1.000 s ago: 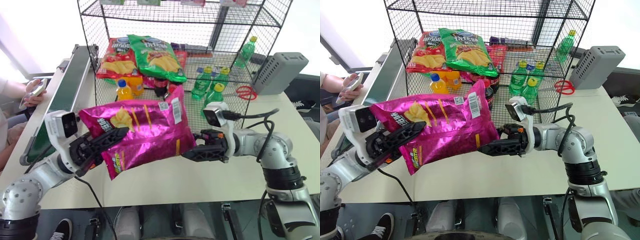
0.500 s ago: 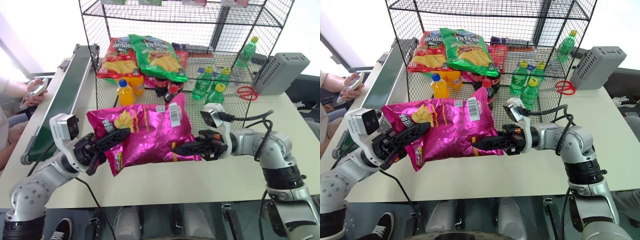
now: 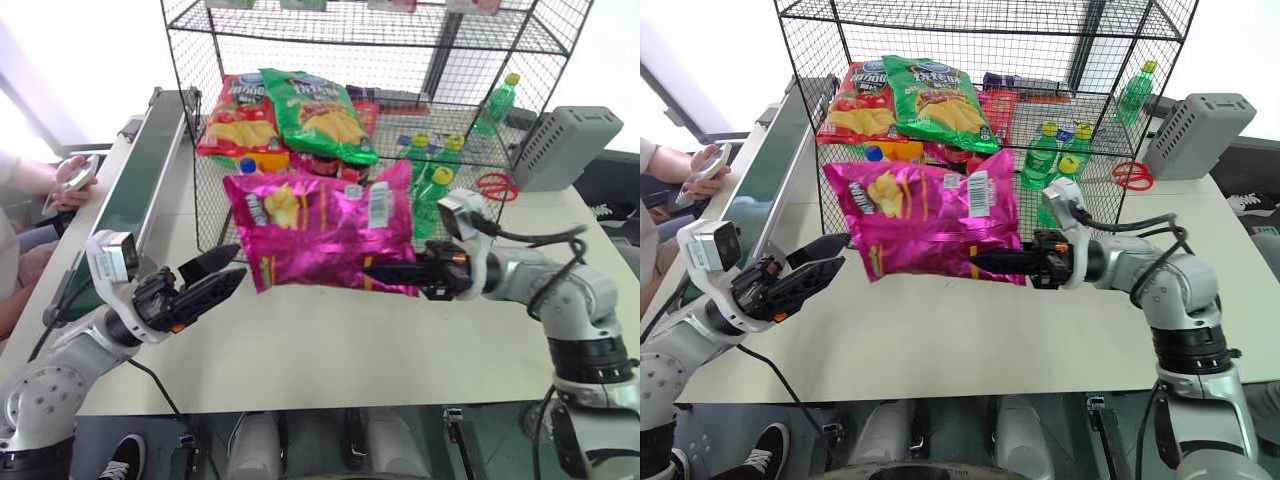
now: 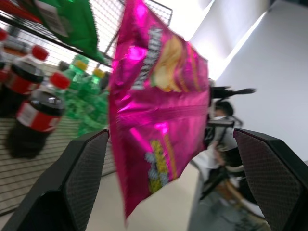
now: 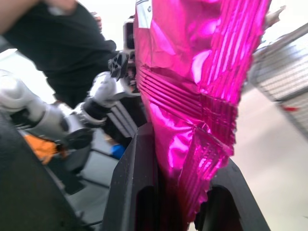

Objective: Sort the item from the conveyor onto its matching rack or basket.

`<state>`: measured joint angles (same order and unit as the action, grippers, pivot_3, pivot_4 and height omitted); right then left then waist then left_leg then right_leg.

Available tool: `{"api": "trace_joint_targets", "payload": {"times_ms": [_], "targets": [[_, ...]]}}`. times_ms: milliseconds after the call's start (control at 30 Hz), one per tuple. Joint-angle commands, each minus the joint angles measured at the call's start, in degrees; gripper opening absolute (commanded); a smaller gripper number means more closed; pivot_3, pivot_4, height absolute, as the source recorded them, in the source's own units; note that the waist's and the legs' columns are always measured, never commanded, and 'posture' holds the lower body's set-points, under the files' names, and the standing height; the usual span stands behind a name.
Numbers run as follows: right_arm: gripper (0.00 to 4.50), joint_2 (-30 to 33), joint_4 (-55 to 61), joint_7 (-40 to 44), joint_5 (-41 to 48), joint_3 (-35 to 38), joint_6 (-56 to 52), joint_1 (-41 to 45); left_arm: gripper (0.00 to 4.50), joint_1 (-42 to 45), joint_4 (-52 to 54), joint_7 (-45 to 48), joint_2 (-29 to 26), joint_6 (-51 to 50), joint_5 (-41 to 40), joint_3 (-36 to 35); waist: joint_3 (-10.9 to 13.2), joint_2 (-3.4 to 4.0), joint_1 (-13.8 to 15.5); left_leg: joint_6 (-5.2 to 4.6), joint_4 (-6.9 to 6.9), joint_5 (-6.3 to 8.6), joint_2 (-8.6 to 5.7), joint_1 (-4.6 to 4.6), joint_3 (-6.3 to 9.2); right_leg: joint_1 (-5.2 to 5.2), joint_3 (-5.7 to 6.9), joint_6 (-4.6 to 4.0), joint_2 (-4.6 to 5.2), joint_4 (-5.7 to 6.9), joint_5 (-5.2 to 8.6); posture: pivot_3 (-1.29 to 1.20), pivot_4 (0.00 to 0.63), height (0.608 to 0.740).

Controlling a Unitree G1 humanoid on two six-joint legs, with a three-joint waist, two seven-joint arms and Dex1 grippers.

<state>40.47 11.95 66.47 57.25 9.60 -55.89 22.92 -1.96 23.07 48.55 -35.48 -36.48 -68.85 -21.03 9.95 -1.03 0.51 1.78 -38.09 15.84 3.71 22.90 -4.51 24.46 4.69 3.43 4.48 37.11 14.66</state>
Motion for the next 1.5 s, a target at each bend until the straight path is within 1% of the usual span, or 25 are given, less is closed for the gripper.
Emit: {"api": "trace_joint_targets", "payload": {"times_ms": [33, 67, 133, 167, 200, 267, 300, 333, 400, 433, 467, 567, 667, 767, 833, 867, 900, 933, 1000, 1100, 1200, 1400, 1500], "targets": [[0.28, 3.43, 3.15, -1.31, 4.13, 10.76, 1.59, -2.10, 4.50, 2.61, 0.34, 0.03, 1.18, 4.03, 5.97, 1.90, 0.00, 0.00, 0.32, 0.00, 0.00, 0.00, 0.00, 0.01, -0.01, 0.00, 0.00, 0.00, 0.00, -0.01, 0.00, 0.00, 0.150, 0.740], [0.28, 4.36, 2.40, -2.05, 2.49, 13.32, 3.95, -2.68, 4.50, 3.44, -0.13, -0.20, 1.94, 4.46, 6.62, 2.47, 0.00, 0.00, 0.48, 0.00, 0.00, 0.00, 0.00, 0.01, 0.00, -0.01, 0.00, 0.00, 0.00, -0.02, 0.00, 0.00, 0.150, 0.740], [0.28, 6.62, -0.56, -2.26, -2.47, 16.20, 9.95, -2.47, 4.50, 4.87, -1.21, -0.22, 3.17, 5.74, 8.74, 3.45, 0.00, 0.00, 0.35, 0.00, -0.01, 0.00, -0.03, 0.02, -0.02, -0.01, 0.00, 0.00, 0.01, -0.05, 0.00, 0.00, 0.150, 0.740], [0.28, 7.87, -3.15, -2.60, -5.18, 17.03, 12.98, -1.59, 4.50, 5.43, -1.83, 0.18, 3.39, 6.10, 10.00, 4.16, 0.00, 0.00, 0.31, 0.00, -0.02, 0.00, -0.03, 0.02, -0.02, -0.01, -0.01, 0.01, 0.02, -0.05, 0.00, 0.00, 0.150, 0.740], [0.28, 8.48, -5.56, -2.16, -9.26, 17.54, 19.24, -0.82, 4.50, 6.22, -2.41, 0.39, 3.71, 6.37, 10.94, 4.89, 0.00, -0.01, 0.16, 0.00, -0.03, 0.00, -0.03, 0.02, -0.02, -0.01, 0.00, 0.01, 0.01, -0.05, 0.00, 0.00, 0.150, 0.740], [0.28, 9.08, -8.63, -3.03, -10.11, 18.96, 21.75, 1.03, 4.50, 7.91, -3.57, 0.78, 4.37, 6.76, 12.07, 5.96, 0.01, 0.01, 0.08, -0.01, -0.02, 0.00, -0.02, -0.03, -0.05, -0.01, -0.03, 0.01, -0.02, -0.03, 0.00, 0.00, 0.150, 0.740], [0.28, 8.79, -10.06, -3.78, -13.52, 18.64, 27.16, 2.16, 4.50, 8.74, -4.23, 1.48, 4.31, 7.00, 13.14, 6.79, 0.01, 0.01, 0.03, -0.01, -0.02, 0.00, -0.02, -0.04, -0.04, -0.01, -0.02, 0.01, -0.03, -0.02, 0.00, 0.00, 0.150, 0.740], [0.28, 8.56, -11.09, -4.36, -14.79, 18.61, 29.48, 3.36, 4.50, 9.42, -4.86, 2.01, 4.35, 7.37, 13.97, 7.34, 0.01, 0.01, -0.02, -0.01, -0.02, 0.00, 0.00, -0.04, -0.04, -0.01, -0.03, 0.01, -0.07, -0.01, 0.00, 0.00, 0.150, 0.740], [0.28, 7.36, -13.13, -6.50, -19.67, 17.69, 37.21, 5.89, 4.50, 10.36, -5.88, 2.99, 4.25, 7.11, 14.35, 7.84, 0.03, 0.04, -0.08, -0.01, 0.00, 0.00, 0.01, -0.05, -0.04, 0.01, -0.03, 0.01, -0.08, 0.02, -0.01, 0.00, 0.150, 0.740], [0.28, 6.64, -13.86, -7.22, -20.20, 17.55, 38.80, 7.05, 4.50, 10.92, -6.35, 3.16, 4.43, 7.42, 14.88, 8.04, 0.03, 0.05, -0.12, -0.01, 0.00, 0.00, 0.02, -0.06, -0.04, 0.01, -0.03, 0.02, -0.08, 0.03, -0.01, 0.00, 0.150, 0.740], [0.28, 6.56, -15.16, -8.24, -25.68, 15.51, 45.44, 7.06, 4.50, 11.42, -6.75, 3.52, 4.43, 7.37, 15.17, 8.33, 0.03, 0.05, -0.11, -0.01, 0.00, 0.00, 0.02, -0.06, -0.04, 0.01, -0.03, 0.02, -0.08, 0.03, -0.01, 0.00, 0.150, 0.740], [0.28, 7.13, -18.82, -8.24, -36.22, 11.01, 59.65, 6.04, 4.50, 12.28, -7.40, 4.00, 4.43, 7.36, 15.94, 8.66, 0.03, 0.05, 0.02, 0.00, 0.00, -0.01, 0.02, -0.04, -0.04, 0.01, -0.02, 0.04, -0.08, 0.02, -0.01, 0.00, 0.150, 0.740], [0.28, 7.71, -24.46, -9.01, -42.23, 9.12, 72.01, 6.87, 4.50, 12.69, -7.82, 4.53, 4.31, 7.68, 17.05, 8.56, 0.04, 0.06, 0.10, 0.00, 0.00, -0.01, 0.02, -0.03, -0.08, 0.01, -0.02, 0.05, -0.05, 0.00, 0.00, 0.00, 0.150, 0.740], [0.28, 8.11, -28.88, -11.86, -46.51, 7.78, 79.93, 8.55, 4.50, 12.73, -8.09, 4.76, 4.20, 8.05, 17.83, 8.28, 0.06, 0.09, 0.10, 0.02, -0.01, -0.03, 0.01, -0.02, -0.09, 0.01, -0.02, 0.05, -0.02, 0.01, -0.01, 0.00, 0.150, 0.740], [0.28, 8.83, -31.32, -15.25, -51.41, 6.16, 84.45, 10.02, 4.50, 12.73, -8.19, 4.87, 4.17, 8.04, 17.98, 7.99, 0.06, 0.10, 0.04, 0.05, -0.01, -0.04, 0.01, -0.03, -0.09, 0.01, -0.02, 0.05, -0.02, 0.01, -0.01, 0.00, 0.150, 0.740], [0.28, 9.95, -32.67, -18.31, -56.83, 4.52, 88.20, 11.18, 4.50, 12.59, -7.87, 4.79, 4.19, 8.02, 18.04, 7.93, 0.07, 0.12, -0.08, 0.06, -0.01, -0.04, 0.02, -0.04, -0.09, 0.01, -0.02, 0.05, -0.03, 0.02, -0.01, 0.00, 0.150, 0.740], [0.28, 11.15, -33.83, -23.64, -63.52, 3.06, 89.91, 12.71, 4.50, 12.46, -7.56, 4.68, 4.31, 7.99, 18.06, 7.89, 0.10, 0.16, -0.26, 0.07, -0.01, -0.05, 0.02, -0.05, -0.09, 0.01, -0.02, 0.05, -0.03, 0.03, -0.01, 0.00, 0.150, 0.740], [0.28, 12.00, -34.81, -27.50, -68.06, 2.01, 91.05, 13.81, 4.50, 12.37, -7.34, 4.60, 4.41, 7.96, 18.07, 7.87, 0.10, 0.17, -0.40, 0.10, 0.00, -0.07, 0.02, -0.05, -0.10, 0.02, -0.02, 0.05, -0.02, 0.04, -0.01, 0.00, 0.150, 0.740], [0.28, 12.99, -36.00, -32.50, -74.70, -0.90, 91.06, 15.60, 4.50, 12.15, -7.32, 4.64, 4.61, 8.18, 18.57, 8.22, 0.11, 0.18, -0.74, 0.16, 0.00, -0.10, 0.02, -0.05, -0.10, 0.05, -0.03, 0.04, -0.01, 0.07, 0.00, 0.00, 0.150, 0.740], [0.28, 12.90, -36.98, -38.71, -80.76, -3.83, 89.55, 17.97, 4.50, 11.98, -7.58, 4.93, 4.93, 9.07, 20.09, 9.24, 0.11, 0.17, -1.16, 0.26, 0.02, -0.16, 0.03, -0.05, -0.07, 0.05, -0.03, 0.04, -0.02, 0.08, 0.00, 0.00, 0.150, 0.740], [0.28, 10.93, -36.87, -42.12, -82.16, -4.81, 82.62, 20.44, 4.50, 12.17, -7.36, 4.56, 5.66, 9.59, 20.92, 9.71, 0.11, 0.17, -1.19, 0.54, 0.01, -0.33, 0.03, -0.04, -0.09, 0.05, -0.03, 0.04, 0.00, 0.08, 0.00, 0.00, 0.150, 0.740], [0.28, 6.92, -31.91, -41.62, -81.63, -7.36, 72.47, 19.70, 4.50, 12.70, -7.06, 4.18, 6.48, 13.01, 23.66, 9.42, 0.11, 0.18, -1.23, 0.50, 0.02, -0.30, 0.03, -0.03, -0.07, 0.05, -0.03, 0.04, -0.01, 0.08, -0.01, 0.00, 0.150, 0.740], [0.28, 6.00, -30.24, -41.86, -82.29, -8.50, 69.78, 19.11, 4.50, 12.54, -6.52, 4.30, 6.44, 13.72, 24.12, 9.69, 0.11, 0.18, -1.23, 0.31, 0.02, -0.19, 0.03, -0.03, -0.06, 0.05, -0.02, 0.04, 0.00, 0.10, -0.01, 0.00, 0.150, 0.740]]}}
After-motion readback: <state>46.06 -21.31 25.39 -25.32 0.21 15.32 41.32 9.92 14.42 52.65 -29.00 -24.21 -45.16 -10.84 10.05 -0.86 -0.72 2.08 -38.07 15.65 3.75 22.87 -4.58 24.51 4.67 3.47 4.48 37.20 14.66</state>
